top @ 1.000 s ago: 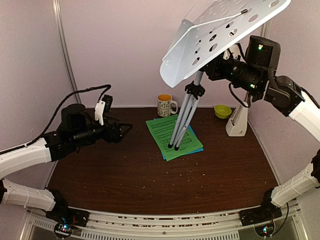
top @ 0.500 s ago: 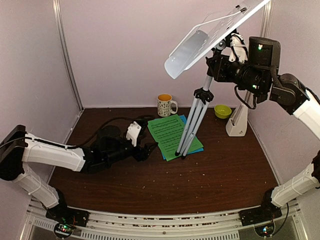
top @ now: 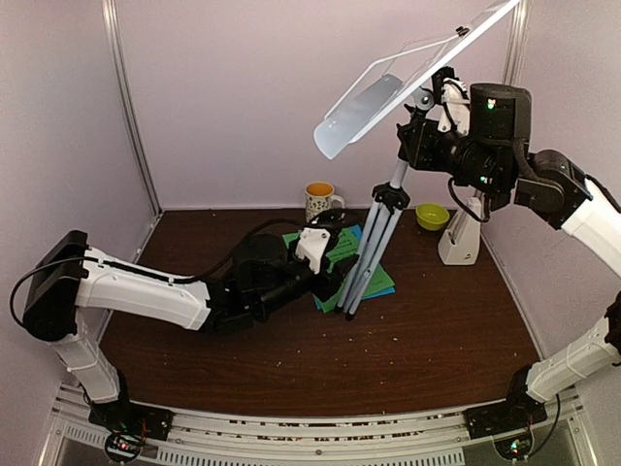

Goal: Set up the instrument practice props

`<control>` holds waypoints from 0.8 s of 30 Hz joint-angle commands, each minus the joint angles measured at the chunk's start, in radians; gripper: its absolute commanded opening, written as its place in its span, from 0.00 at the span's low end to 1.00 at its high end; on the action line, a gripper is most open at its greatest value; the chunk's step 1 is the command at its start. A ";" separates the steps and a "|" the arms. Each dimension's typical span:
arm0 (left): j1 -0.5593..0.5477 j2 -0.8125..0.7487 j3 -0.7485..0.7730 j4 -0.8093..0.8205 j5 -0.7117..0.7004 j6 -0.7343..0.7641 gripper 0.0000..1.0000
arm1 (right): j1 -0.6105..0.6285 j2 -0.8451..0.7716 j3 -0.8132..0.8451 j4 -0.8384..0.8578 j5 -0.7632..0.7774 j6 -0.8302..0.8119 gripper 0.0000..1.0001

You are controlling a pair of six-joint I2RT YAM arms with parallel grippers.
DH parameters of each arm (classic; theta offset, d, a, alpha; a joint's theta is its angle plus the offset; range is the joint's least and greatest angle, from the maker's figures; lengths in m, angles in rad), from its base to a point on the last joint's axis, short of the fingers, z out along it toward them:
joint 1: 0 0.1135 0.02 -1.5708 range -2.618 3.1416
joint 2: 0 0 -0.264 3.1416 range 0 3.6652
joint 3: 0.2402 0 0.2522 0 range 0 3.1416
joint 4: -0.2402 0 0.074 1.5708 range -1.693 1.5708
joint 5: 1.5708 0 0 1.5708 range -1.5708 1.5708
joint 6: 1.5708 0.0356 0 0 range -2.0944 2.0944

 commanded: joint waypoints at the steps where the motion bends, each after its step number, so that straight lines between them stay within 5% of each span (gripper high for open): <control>1: -0.018 0.039 0.075 -0.006 -0.135 0.040 0.48 | 0.016 -0.091 0.017 0.281 0.066 0.045 0.00; 24: -0.054 0.124 0.177 -0.086 -0.216 0.063 0.46 | 0.043 -0.118 -0.048 0.362 0.133 0.028 0.00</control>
